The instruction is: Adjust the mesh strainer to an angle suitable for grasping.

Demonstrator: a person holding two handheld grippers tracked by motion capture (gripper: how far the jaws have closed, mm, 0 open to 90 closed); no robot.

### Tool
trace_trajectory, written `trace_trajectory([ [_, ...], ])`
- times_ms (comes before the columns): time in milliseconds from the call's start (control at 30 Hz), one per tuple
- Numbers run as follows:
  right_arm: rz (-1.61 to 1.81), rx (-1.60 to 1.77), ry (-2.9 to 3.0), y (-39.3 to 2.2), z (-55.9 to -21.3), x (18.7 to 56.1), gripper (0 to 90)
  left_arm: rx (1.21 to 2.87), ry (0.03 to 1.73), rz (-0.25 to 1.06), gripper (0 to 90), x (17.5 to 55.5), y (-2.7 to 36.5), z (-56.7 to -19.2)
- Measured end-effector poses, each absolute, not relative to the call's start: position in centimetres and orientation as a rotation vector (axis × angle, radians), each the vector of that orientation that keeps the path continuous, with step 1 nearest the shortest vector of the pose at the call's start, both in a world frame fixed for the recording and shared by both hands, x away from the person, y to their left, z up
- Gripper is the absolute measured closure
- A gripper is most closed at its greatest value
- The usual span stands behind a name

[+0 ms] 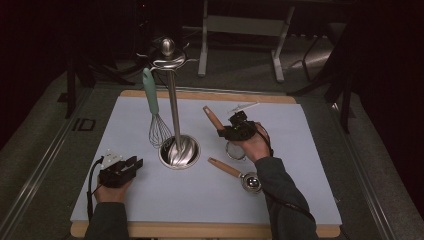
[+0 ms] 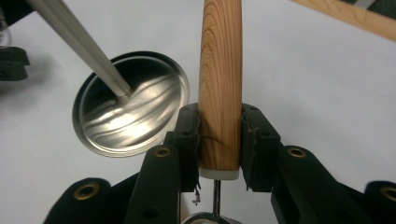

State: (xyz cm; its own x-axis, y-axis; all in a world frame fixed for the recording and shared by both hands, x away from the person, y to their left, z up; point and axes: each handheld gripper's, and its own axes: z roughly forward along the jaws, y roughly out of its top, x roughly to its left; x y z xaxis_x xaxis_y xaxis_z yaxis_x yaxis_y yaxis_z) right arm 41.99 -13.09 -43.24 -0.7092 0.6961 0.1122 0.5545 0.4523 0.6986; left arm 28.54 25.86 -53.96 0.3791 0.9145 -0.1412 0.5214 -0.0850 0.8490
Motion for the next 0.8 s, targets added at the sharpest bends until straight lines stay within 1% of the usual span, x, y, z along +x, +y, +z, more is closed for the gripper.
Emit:
trace_trajectory([
  [367,1.17,1.013,2.476,-12.8,-41.6,40.0,70.6,1.745,1.269,0.55,67.1,28.6,25.8,-54.0],
  [800,1.238,0.955,2.456,-12.6,-40.7,38.5,70.6,1.744,1.272,0.548,67.1,28.6,25.8,-54.0],
])
